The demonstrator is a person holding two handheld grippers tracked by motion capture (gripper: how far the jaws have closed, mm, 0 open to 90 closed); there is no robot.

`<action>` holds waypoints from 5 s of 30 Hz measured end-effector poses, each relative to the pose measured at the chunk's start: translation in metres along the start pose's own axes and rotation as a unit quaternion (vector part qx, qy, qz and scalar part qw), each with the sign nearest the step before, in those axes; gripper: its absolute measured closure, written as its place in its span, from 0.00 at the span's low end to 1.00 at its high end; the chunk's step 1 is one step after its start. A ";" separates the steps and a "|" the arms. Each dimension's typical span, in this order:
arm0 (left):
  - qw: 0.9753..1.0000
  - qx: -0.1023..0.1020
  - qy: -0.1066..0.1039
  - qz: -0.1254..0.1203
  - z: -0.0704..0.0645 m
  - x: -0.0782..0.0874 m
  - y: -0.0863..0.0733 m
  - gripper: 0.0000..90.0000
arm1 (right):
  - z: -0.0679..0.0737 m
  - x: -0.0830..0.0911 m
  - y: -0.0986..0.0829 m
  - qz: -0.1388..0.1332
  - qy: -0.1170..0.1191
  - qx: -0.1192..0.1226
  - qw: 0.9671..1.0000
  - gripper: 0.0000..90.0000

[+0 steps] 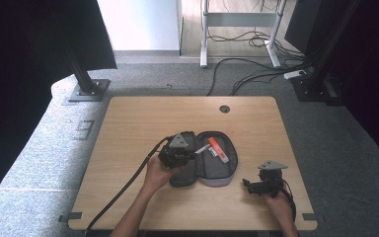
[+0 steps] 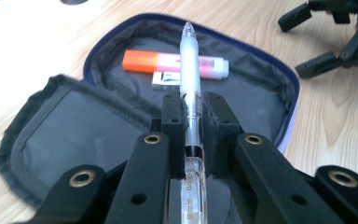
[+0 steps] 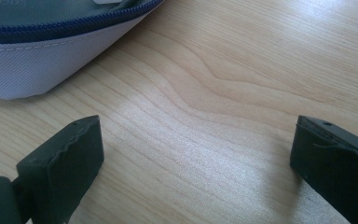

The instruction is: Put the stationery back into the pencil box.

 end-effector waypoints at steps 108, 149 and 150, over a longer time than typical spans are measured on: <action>0.998 0.001 0.037 0.041 0.009 -0.036 0.001 0.34 | 0.000 0.000 0.000 0.000 0.000 0.000 1.000 0.02; 0.995 0.061 0.075 0.010 0.026 0.067 -0.097 0.00 | 0.000 0.000 0.000 0.000 0.000 0.001 1.000 0.02; 0.995 0.062 0.079 0.012 0.027 0.068 -0.102 0.00 | 0.000 0.000 0.000 0.000 0.000 0.001 1.000 0.02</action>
Point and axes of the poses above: each handheld gripper's, and its own axes: x roughly backward along the jaws, y roughly out of its top, z roughly to its left, the point moved 2 cm from there along -x, roughly forward along the jaws, and after that the axes turned 3 degrees about -z, right-handed, at the moved point
